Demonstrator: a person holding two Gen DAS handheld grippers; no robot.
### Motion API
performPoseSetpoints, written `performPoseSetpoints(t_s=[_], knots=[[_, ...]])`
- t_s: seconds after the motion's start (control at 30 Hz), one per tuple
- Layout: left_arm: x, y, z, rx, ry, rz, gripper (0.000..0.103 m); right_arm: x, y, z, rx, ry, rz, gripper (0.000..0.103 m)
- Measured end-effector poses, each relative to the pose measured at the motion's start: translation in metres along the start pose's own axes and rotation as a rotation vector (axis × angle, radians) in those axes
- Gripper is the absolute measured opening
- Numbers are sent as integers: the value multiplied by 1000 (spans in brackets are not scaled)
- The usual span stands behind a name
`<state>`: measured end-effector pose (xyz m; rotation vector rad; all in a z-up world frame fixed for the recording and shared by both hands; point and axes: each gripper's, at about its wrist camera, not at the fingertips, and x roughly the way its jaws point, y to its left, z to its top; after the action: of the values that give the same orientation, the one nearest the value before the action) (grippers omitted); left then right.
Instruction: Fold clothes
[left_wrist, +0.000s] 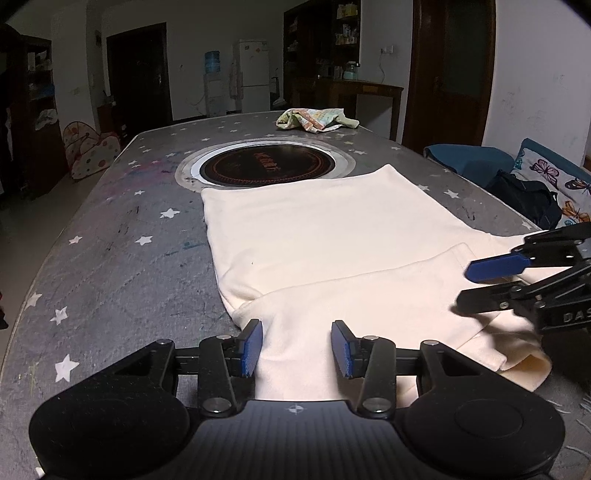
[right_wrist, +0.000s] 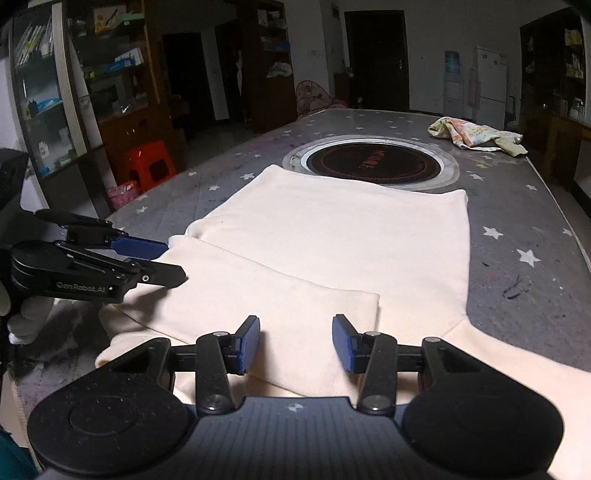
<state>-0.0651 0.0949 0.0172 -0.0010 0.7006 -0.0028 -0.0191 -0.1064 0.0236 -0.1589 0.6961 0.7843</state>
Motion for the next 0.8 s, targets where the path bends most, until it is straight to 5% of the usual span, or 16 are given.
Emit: performPoseSetpoints(t_s=[0.37, 0.8], knots=[[-3, -4, 4, -6, -8, -1, 47, -50, -33, -27, 137, -28, -130, 47], [-8, -13, 9, 7, -25, -13, 50, -106, -87, -69, 336, -56, -458, 47]])
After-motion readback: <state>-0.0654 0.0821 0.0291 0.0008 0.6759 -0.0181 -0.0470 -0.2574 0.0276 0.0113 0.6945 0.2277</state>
